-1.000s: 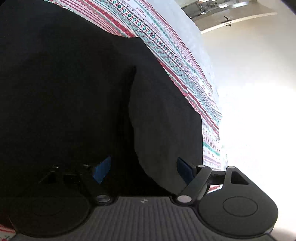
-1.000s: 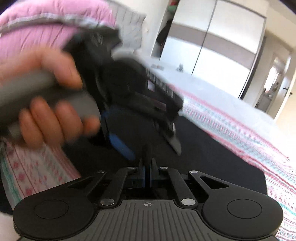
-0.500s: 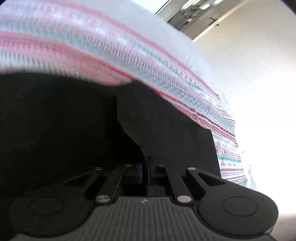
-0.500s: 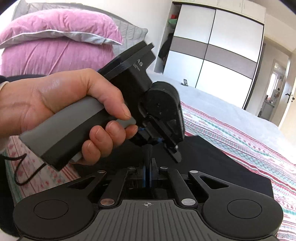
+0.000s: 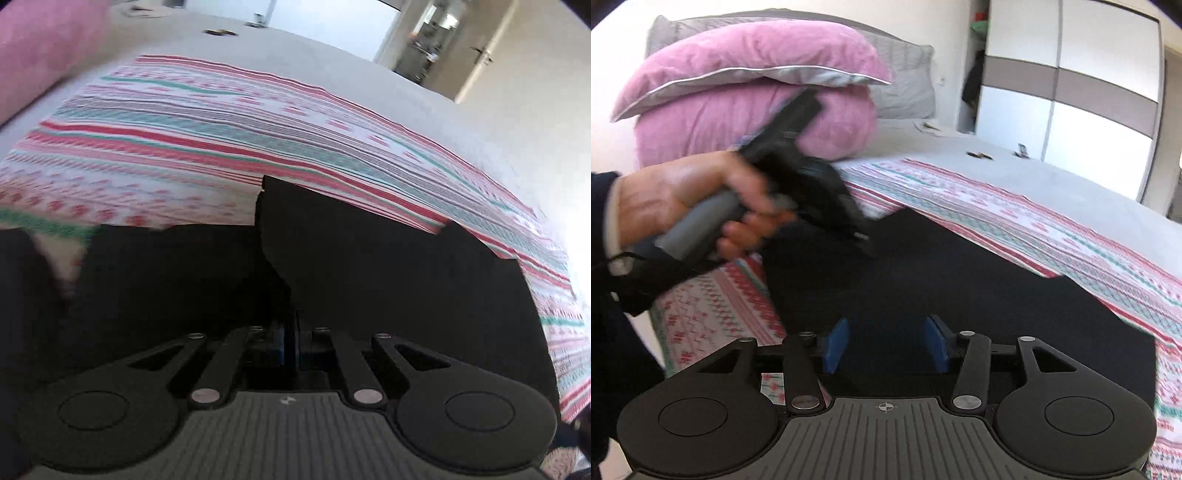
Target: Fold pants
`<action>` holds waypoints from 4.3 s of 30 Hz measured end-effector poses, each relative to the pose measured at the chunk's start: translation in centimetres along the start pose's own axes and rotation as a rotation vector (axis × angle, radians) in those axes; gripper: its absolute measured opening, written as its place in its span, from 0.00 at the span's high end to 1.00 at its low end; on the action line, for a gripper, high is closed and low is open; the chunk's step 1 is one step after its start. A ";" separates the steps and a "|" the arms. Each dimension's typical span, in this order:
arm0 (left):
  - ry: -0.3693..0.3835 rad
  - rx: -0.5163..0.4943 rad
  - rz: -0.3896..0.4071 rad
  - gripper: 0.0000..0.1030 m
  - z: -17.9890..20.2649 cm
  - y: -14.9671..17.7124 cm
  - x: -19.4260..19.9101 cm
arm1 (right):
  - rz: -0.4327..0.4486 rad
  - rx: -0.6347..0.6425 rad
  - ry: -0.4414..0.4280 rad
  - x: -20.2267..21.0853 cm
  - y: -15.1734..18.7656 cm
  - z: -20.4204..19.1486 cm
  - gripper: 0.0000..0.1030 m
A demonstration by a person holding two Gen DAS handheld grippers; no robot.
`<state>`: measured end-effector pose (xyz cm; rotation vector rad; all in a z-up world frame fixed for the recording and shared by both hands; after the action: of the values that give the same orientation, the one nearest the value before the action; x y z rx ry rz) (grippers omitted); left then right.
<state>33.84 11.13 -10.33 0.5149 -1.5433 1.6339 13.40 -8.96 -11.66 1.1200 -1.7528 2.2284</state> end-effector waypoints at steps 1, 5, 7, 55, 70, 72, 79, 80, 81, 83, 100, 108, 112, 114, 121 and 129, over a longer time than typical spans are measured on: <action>-0.009 0.011 0.005 0.99 -0.4 0.1 0.2 | -0.010 -0.020 0.014 -0.2 0.0 0.5 0.55; -0.065 0.021 0.017 0.99 -1.4 0.0 0.9 | -0.034 -0.075 0.054 -0.6 0.2 2.1 0.55; -0.071 0.024 0.019 0.99 -2.7 0.2 1.9 | -0.052 -0.098 0.069 -1.0 0.0 2.5 0.55; 0.049 -0.388 -0.033 0.48 16.3 1.9 -0.6 | -0.204 -0.436 0.183 6.1 5.0 15.9 0.76; -0.001 -0.524 -0.128 0.48 24.7 1.1 -5.3 | -0.288 -0.386 0.137 6.1 7.8 14.7 0.76; 0.031 -0.466 -0.092 0.48 24.7 0.4 -5.4 | -0.288 -0.384 0.132 6.3 7.9 14.6 0.75; 0.059 -0.465 -0.018 0.48 30.8 -3.1 -8.2 | -0.248 -0.580 0.142 7.5 8.0 17.0 0.75; 0.057 -0.476 -0.024 0.48 32.0 -3.7 -8.9 | -0.243 -0.626 0.148 7.7 8.1 17.8 0.75; 0.051 -0.485 -0.038 0.48 32.9 -4.3 -9.5 | -0.237 -0.664 0.147 7.8 8.2 18.5 0.75; -0.009 -0.533 -0.092 0.48 35.0 -5.0 -11.3 | -0.221 -0.756 0.125 8.4 8.6 20.1 0.73; 0.060 -0.468 -0.044 1.00 32.0 -7.2 -8.7 | -0.168 -1.007 -0.042 8.1 10.4 22.7 0.70; 0.080 -0.314 0.000 1.00 28.5 -7.7 -6.4 | -0.110 -1.001 -0.087 6.0 9.9 21.1 0.74; 0.061 -0.266 0.042 1.00 28.9 -8.3 -5.8 | -0.040 -0.984 -0.072 7.5 8.7 20.6 0.97; 0.062 -0.259 0.071 1.00 29.8 -8.7 -5.3 | -0.014 -0.971 -0.063 8.4 8.1 20.7 0.98; 0.106 -0.284 0.151 1.00 37.8 -11.1 -4.0 | 0.081 -0.990 0.028 12.9 6.7 24.5 0.98; 0.258 -0.310 0.133 1.00 50.6 -10.8 -6.3 | 0.180 -1.044 0.232 22.3 9.6 31.9 0.98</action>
<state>34.18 -39.95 0.21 0.0345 -1.6196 1.4545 7.91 -47.95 -3.96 0.4452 -2.4332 1.0616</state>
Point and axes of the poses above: each gripper's, at about its wrist camera, not at the fingertips, and x roughly against the way its jaws point, z to its right, y to its underside, the point moved 1 cm from there along -x, roughly the way its jaws point, and after that the axes turned 12 degrees about -x, right-handed, at the moved point
